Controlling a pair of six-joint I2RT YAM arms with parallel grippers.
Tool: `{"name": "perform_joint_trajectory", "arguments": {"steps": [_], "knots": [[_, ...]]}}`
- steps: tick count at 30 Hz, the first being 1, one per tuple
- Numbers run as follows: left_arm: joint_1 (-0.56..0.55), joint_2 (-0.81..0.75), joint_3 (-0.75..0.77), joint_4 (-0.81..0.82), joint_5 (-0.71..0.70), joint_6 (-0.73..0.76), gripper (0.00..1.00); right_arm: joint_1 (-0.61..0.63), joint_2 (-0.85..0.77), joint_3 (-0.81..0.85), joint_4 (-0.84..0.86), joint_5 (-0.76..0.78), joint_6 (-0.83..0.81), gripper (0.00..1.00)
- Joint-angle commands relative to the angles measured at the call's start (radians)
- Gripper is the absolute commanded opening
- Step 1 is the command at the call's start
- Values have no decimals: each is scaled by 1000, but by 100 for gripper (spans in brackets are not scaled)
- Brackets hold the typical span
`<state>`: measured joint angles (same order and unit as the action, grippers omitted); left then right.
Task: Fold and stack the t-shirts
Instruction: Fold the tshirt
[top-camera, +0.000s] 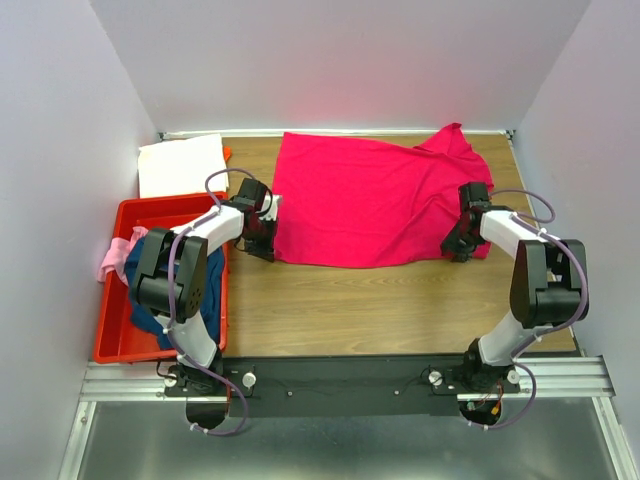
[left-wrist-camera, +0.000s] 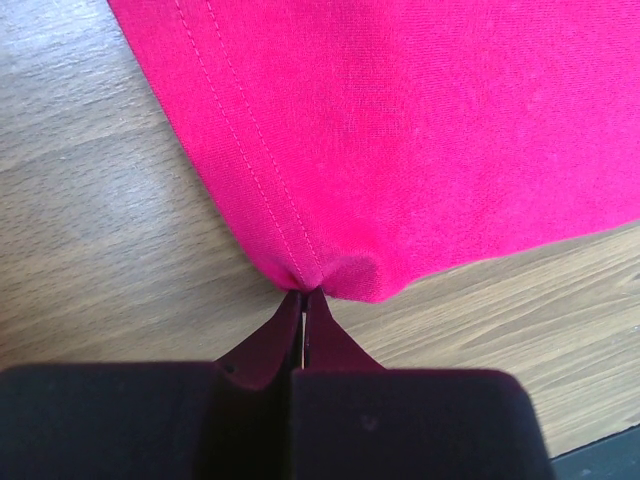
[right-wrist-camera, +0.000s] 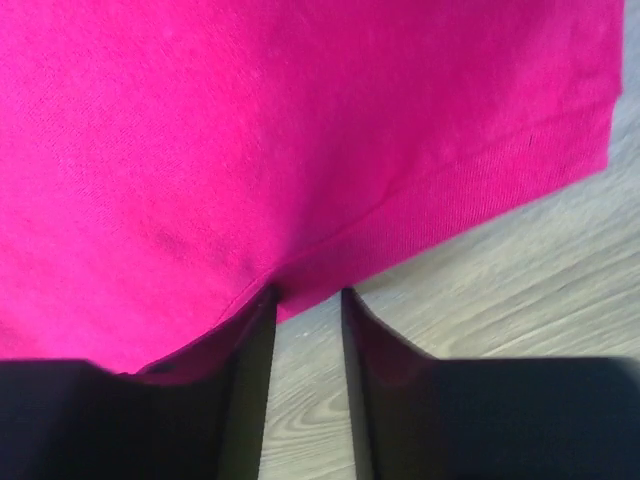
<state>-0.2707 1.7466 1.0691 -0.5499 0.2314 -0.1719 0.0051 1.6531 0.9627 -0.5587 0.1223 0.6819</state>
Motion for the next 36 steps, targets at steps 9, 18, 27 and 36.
{"name": "perform_joint_trajectory", "arguments": {"steps": [9,18,27,36], "knots": [[4,2,77,-67,-27,31,0,-1,-42,64,-78,100,-73,0],[54,-22,213,-130,38,34,0,-1,-87,283,-309,152,-166,1],[108,177,474,-78,170,-28,0,-1,420,924,-336,132,-239,23],[113,314,692,-153,174,9,0,-1,334,909,-377,117,-202,64]]}}
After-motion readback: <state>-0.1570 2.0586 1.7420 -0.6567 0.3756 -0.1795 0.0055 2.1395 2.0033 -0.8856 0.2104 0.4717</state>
